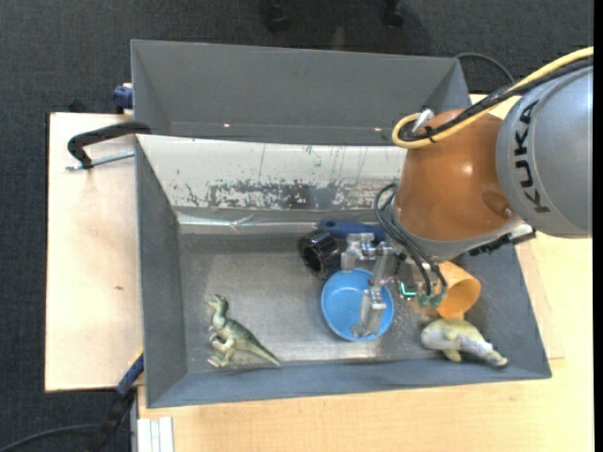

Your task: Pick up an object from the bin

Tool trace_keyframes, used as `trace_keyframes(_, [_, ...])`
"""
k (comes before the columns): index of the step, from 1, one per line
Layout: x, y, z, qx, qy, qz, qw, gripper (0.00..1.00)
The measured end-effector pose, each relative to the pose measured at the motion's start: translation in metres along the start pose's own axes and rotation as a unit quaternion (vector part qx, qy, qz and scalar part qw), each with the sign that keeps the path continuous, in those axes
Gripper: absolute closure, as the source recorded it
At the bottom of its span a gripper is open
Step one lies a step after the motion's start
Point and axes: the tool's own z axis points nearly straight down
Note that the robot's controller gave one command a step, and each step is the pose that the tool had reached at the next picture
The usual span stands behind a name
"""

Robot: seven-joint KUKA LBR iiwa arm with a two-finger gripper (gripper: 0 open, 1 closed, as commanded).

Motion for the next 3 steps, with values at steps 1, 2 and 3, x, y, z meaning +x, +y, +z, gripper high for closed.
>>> trace_keyframes(1, [-0.046,-0.001,0.095,0.001,-0.0022,-0.093,0.9957,0.0])
trace_keyframes(2, [-0.04,-0.071,0.097,0.003,-0.0034,-0.278,0.9606,0.0])
trace_keyframes(3, [-0.04,-0.068,0.097,0.001,-0.0039,-0.279,0.9603,1.0])
